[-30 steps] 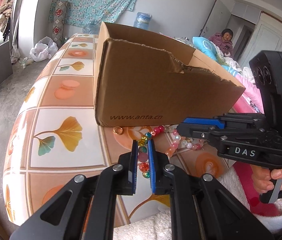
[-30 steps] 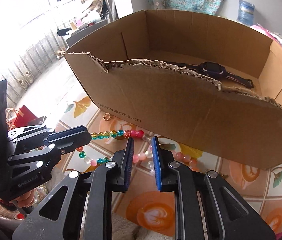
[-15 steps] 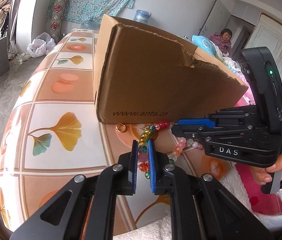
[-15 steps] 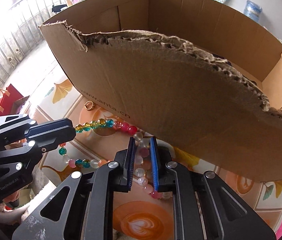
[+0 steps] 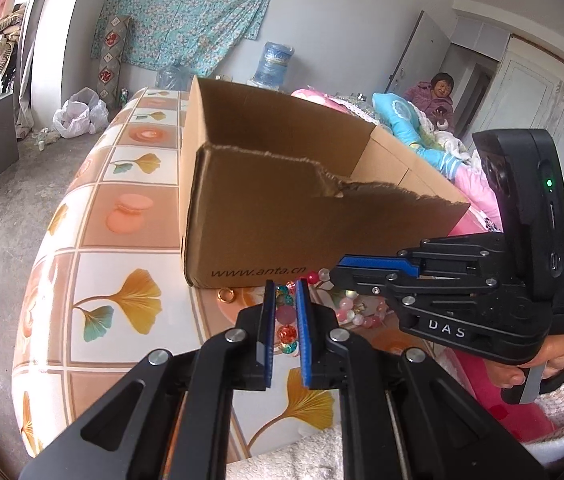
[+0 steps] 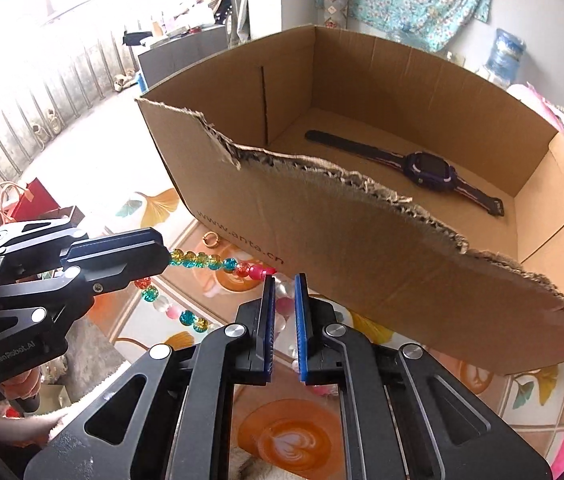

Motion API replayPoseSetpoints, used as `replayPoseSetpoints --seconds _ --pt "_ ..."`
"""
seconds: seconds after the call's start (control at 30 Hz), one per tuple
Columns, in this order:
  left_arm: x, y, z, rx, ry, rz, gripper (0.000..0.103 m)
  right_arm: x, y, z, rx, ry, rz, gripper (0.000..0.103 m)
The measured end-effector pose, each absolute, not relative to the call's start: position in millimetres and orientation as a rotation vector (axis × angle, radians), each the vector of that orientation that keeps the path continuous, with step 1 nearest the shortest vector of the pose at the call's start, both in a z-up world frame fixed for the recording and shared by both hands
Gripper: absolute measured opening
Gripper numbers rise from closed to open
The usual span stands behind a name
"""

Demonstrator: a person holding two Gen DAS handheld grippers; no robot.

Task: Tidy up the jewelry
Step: 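Lift the bracelet into the box and open the left gripper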

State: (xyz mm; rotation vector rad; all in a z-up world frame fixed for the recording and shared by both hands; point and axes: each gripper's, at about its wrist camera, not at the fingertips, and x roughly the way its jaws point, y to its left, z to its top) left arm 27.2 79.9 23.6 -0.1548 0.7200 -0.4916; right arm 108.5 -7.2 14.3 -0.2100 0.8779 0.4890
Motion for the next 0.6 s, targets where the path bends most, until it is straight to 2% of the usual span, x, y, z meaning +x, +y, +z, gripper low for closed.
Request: replayPoseSetpoints --seconds 0.37,0.5,0.6 --pt "7.8 71.5 127.0 -0.101 0.534 -0.554 0.010 77.8 -35.2 95.3 -0.130 0.662 0.564 0.007" --pt "32.3 55.0 161.2 -0.046 0.507 -0.582 0.010 97.4 -52.6 125.9 -0.101 0.599 0.556 0.007" --pt "70.7 44.6 169.4 -0.048 0.554 -0.596 0.010 131.1 -66.4 134.6 -0.058 0.635 0.557 0.007"
